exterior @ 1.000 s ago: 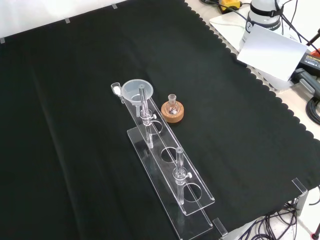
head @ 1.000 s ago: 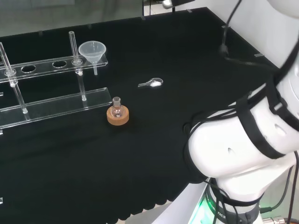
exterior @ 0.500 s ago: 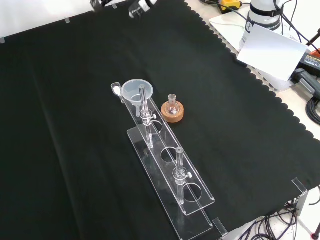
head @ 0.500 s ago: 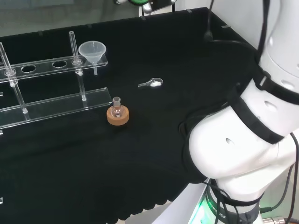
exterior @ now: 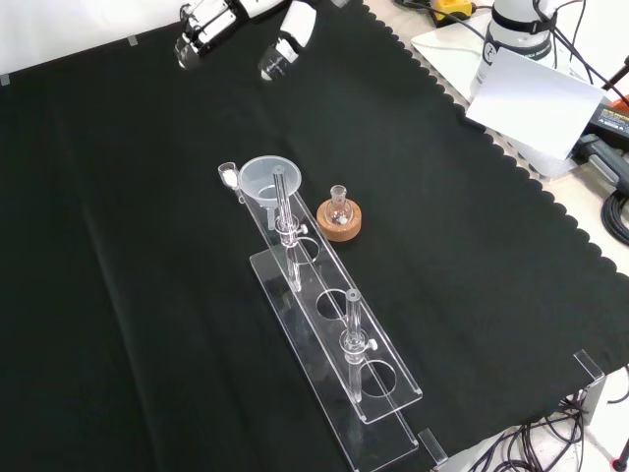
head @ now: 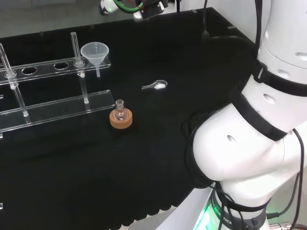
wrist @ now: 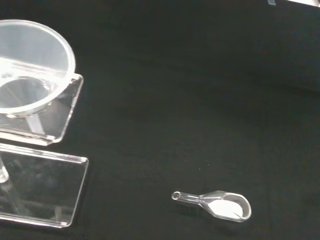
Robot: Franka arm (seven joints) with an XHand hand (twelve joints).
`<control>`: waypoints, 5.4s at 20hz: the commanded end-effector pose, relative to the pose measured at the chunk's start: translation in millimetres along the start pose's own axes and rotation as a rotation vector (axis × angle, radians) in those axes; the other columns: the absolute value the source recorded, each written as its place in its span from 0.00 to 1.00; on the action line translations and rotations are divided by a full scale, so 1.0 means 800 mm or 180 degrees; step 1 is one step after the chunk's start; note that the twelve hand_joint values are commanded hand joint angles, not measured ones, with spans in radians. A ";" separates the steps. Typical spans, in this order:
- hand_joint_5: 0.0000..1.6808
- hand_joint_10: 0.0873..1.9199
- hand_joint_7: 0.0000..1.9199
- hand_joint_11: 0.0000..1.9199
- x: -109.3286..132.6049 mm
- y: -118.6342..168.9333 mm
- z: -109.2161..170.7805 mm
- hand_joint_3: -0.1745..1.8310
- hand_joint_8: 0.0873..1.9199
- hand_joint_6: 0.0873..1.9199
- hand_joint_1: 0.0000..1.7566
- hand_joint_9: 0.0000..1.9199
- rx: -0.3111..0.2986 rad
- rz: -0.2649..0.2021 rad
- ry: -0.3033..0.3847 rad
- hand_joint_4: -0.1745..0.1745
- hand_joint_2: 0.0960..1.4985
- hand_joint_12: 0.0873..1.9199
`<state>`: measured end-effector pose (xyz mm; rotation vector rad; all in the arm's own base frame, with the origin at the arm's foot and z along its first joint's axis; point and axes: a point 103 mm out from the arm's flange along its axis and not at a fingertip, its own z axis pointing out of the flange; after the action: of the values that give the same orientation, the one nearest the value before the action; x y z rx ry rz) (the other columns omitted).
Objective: Pick up the funnel from the transparent funnel stand.
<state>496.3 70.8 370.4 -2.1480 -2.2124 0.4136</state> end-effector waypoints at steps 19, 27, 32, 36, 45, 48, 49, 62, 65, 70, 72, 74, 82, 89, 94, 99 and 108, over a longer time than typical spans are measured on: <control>0.02 0.43 0.00 0.17 0.096 0.041 0.056 0.15 0.21 0.00 0.27 0.07 0.0659 -0.0479 -0.0009 0.43 0.47 0.78; 0.02 0.44 0.00 0.17 0.101 0.045 0.062 0.14 0.20 0.00 0.32 0.06 0.0782 -0.0439 -0.0073 0.40 0.45 0.78; 0.03 0.45 0.00 0.17 0.106 0.047 0.069 0.14 0.21 0.00 0.32 0.07 0.0776 -0.0461 -0.0137 0.37 0.45 0.78; 0.03 0.45 0.00 0.17 0.108 0.052 0.073 0.14 0.19 0.00 0.34 0.07 0.0812 -0.0473 -0.0180 0.37 0.45 0.78; 0.04 0.45 0.00 0.17 0.104 0.057 0.082 0.14 0.18 0.00 0.34 0.06 0.0834 -0.0526 -0.0157 0.35 0.45 0.78; 0.05 0.45 0.00 0.17 0.111 0.059 0.085 0.14 0.21 0.00 0.35 0.07 0.0814 -0.0503 -0.0194 0.34 0.45 0.79; 0.05 0.45 0.00 0.17 0.114 0.060 0.088 0.14 0.22 0.00 0.35 0.08 0.0819 -0.0513 -0.0188 0.33 0.45 0.79; 0.08 0.44 0.00 0.17 0.117 0.071 0.106 0.14 0.28 0.00 0.38 0.11 0.0846 -0.0469 -0.0227 0.31 0.45 0.79; 0.08 0.44 0.00 0.18 0.105 0.071 0.108 0.14 0.30 0.00 0.39 0.11 0.0832 -0.0480 -0.0178 0.30 0.45 0.79; 0.10 0.43 0.00 0.18 0.118 0.072 0.108 0.15 0.34 0.00 0.40 0.14 0.0803 -0.0455 -0.0268 0.29 0.45 0.78; 0.11 0.42 0.00 0.18 0.118 0.072 0.108 0.16 0.35 0.00 0.40 0.15 0.0803 -0.0456 -0.0286 0.29 0.45 0.78; 0.13 0.41 0.01 0.19 0.121 0.072 0.109 0.16 0.36 0.00 0.40 0.17 0.0795 -0.0457 -0.0290 0.28 0.45 0.78; 0.16 0.35 0.05 0.20 0.114 0.072 0.111 0.19 0.37 0.00 0.41 0.26 0.0765 -0.0448 -0.0316 0.26 0.43 0.77; 0.24 0.29 0.14 0.21 0.108 0.072 0.113 0.24 0.36 0.00 0.41 0.35 0.0682 -0.0427 -0.0295 0.24 0.41 0.76; 0.37 0.24 0.40 0.26 0.112 0.064 0.103 0.29 0.39 0.10 0.45 0.53 0.0261 -0.0323 -0.0424 0.29 0.40 0.72; 0.44 0.27 0.50 0.32 0.107 0.058 0.078 0.33 0.45 0.38 0.49 0.63 0.0086 -0.0282 -0.0505 0.33 0.39 0.66; 0.46 0.29 0.50 0.33 0.089 0.041 0.016 0.35 0.47 0.41 0.50 0.63 0.0204 -0.0259 -0.0772 0.34 0.39 0.65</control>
<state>524.9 142.9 306.0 -2.0483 -2.3648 0.6780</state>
